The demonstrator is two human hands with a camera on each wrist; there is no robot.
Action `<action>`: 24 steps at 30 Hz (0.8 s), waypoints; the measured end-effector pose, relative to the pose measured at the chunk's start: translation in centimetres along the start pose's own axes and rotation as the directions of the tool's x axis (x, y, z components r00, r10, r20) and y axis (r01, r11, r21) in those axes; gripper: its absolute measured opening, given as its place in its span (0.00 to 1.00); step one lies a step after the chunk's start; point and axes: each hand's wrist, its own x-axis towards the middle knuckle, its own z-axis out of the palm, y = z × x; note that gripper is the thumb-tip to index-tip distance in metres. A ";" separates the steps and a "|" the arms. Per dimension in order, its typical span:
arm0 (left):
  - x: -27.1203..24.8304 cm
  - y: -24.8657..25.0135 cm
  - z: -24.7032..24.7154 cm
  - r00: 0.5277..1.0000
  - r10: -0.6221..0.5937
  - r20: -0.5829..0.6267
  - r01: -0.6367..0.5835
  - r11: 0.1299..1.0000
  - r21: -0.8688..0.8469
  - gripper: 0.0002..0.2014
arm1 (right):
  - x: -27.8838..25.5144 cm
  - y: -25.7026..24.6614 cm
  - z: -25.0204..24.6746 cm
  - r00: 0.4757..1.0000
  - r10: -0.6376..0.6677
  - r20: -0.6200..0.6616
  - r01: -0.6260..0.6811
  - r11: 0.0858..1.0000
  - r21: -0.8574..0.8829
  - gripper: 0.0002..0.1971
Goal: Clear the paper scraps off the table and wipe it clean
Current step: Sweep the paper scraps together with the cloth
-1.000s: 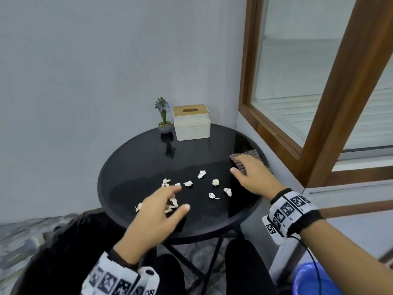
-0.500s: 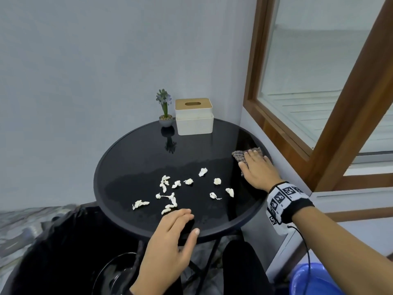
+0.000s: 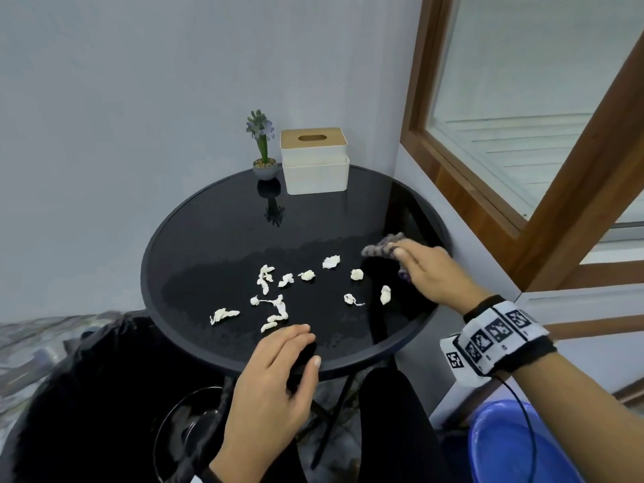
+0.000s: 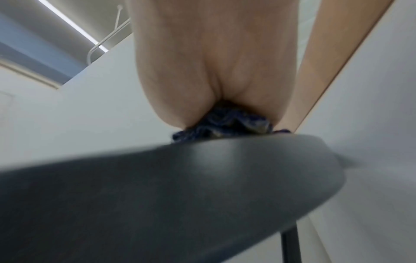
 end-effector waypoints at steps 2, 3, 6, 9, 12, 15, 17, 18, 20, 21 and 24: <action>0.0 0.0 0.0 1.000 -0.003 0.002 0.003 1.000 -0.003 0.13 | -0.6 0.5 -0.2 0.996 0.029 -0.079 -0.031 0.999 -0.026 0.16; 0.0 0.1 0.0 1.000 -0.007 0.000 0.007 1.000 -0.006 0.13 | -1.0 0.4 -0.1 0.994 0.025 -0.106 -0.030 0.998 -0.047 0.16; 0.0 0.2 0.0 1.000 -0.011 -0.004 0.011 1.000 -0.013 0.13 | -2.4 -1.1 1.5 0.987 0.019 -0.162 -0.033 0.996 -0.082 0.15; -0.1 0.3 0.0 1.000 -0.029 -0.011 0.028 0.999 -0.018 0.13 | -3.9 -3.6 3.7 0.975 0.028 -0.222 -0.050 0.994 -0.094 0.13; -0.6 0.3 -0.2 0.999 -0.034 -0.002 0.034 0.999 -0.004 0.14 | -4.9 -6.5 6.0 0.975 0.020 -0.221 -0.039 0.996 -0.080 0.11; -0.4 0.3 -0.3 1.000 -0.026 -0.007 0.026 1.000 -0.005 0.15 | -4.2 -9.2 6.9 0.969 -0.017 -0.247 -0.003 0.997 -0.083 0.11; -0.3 0.3 -0.1 1.000 -0.028 -0.012 0.028 1.000 -0.006 0.15 | -3.6 -10.2 7.5 0.969 -0.070 -0.239 0.049 0.994 -0.097 0.10; -0.4 0.2 -0.1 1.000 -0.025 -0.017 0.025 1.000 -0.006 0.15 | -3.4 -10.4 8.0 0.968 -0.096 -0.230 0.082 0.994 -0.072 0.10; -0.7 0.1 0.0 0.999 -0.020 -0.030 0.020 1.000 -0.007 0.15 | -3.2 -10.6 8.2 0.976 -0.094 -0.197 0.108 0.992 0.064 0.13; -0.7 0.0 -0.1 0.999 -0.017 -0.032 0.017 1.000 -0.007 0.15 | -3.0 -10.6 7.9 0.981 -0.055 -0.186 0.085 0.984 0.154 0.14; -1.1 -0.1 -0.4 0.998 -0.032 -0.054 0.031 0.999 -0.019 0.15 | -2.4 -9.6 5.8 0.977 0.074 -0.201 -0.004 0.944 0.331 0.13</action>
